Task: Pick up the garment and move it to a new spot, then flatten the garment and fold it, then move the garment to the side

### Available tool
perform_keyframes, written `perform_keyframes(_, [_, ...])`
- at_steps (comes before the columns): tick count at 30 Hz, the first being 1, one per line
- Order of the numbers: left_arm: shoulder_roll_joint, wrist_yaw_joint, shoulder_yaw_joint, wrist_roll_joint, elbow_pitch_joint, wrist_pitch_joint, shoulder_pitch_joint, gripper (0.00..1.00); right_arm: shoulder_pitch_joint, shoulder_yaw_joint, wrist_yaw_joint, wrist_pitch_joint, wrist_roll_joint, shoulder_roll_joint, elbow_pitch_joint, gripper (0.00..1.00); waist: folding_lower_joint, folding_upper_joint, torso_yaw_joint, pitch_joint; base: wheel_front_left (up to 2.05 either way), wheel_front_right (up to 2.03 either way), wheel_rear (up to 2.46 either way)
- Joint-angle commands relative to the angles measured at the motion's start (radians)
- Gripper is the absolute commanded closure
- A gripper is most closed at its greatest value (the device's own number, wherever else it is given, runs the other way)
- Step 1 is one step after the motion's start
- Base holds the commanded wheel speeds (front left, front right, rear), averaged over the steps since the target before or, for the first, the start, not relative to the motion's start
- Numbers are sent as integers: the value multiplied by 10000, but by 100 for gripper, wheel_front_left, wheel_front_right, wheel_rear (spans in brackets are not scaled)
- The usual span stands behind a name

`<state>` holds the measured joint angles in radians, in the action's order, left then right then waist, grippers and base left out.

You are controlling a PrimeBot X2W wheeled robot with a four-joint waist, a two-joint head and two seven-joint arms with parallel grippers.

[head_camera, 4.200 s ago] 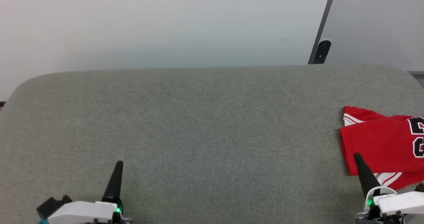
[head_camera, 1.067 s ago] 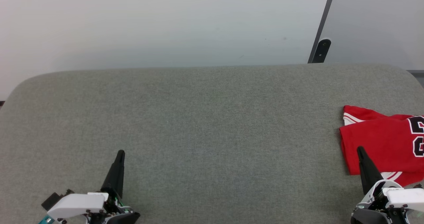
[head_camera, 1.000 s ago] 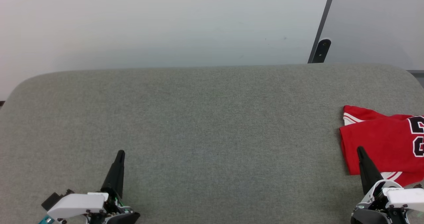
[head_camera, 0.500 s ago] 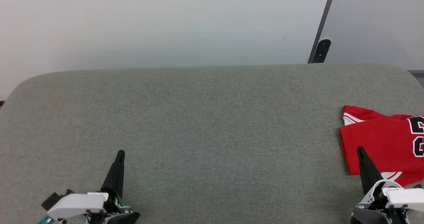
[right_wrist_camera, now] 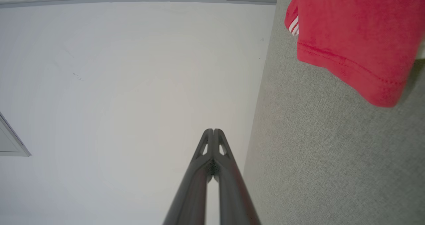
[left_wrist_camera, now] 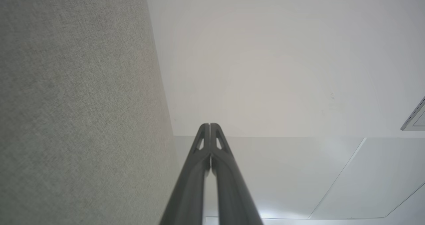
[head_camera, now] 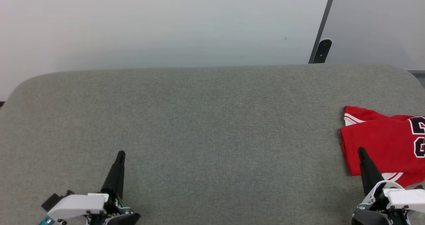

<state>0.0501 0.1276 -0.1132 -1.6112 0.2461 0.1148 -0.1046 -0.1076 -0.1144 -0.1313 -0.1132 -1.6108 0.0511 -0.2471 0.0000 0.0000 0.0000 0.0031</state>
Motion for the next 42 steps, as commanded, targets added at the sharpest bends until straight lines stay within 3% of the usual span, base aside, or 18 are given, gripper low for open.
perform_keyframes(1, [-8, 65, -25, -34, 8, 17, -109, 100, -41, -1, 10, 16, -41, -30, 0, 100, 0, 0, 0, 0, 0, 0, 0])
perform_keyframes(42, [-8, 65, -23, -35, 7, 15, -108, 100, -41, 0, 10, 17, -42, -30, 1, 100, 0, 0, 0, 0, 0, 0, 0])
